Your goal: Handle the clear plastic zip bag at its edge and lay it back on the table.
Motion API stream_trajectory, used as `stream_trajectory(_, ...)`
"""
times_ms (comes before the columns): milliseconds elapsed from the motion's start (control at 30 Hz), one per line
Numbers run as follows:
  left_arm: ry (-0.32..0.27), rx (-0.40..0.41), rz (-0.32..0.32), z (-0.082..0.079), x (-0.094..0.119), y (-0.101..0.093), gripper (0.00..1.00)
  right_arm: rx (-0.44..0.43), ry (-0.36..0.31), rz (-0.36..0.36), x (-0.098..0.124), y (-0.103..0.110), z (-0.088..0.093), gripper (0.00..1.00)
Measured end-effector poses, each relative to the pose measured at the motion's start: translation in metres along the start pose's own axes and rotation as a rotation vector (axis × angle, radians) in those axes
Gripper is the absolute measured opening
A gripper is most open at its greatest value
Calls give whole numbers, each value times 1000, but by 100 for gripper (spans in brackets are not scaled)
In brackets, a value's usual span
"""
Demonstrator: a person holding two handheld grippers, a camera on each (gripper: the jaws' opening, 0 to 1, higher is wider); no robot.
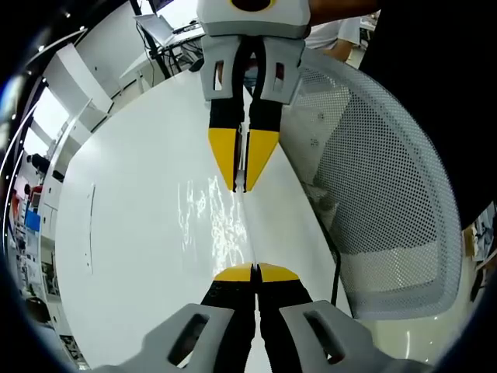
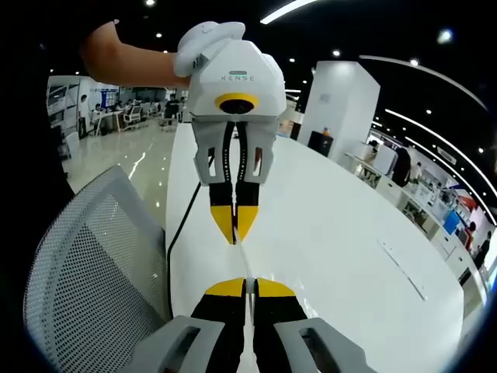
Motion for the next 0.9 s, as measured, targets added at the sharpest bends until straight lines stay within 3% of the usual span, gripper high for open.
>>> stream_trajectory(900, -4, 20, -8, 5, 1, 0, 0, 9, 6, -6, 0, 1, -1, 0)
Point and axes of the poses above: the point that each gripper's makers call its tool centre point, and the gripper's own axes: x roughly backward along the fingers, y roughly to its left, z roughly out of its underside, the point moved 3 cm from there along x, roughly backward along the fingers, and after that the axes turned 15 degrees about x, right-handed, at the moved point
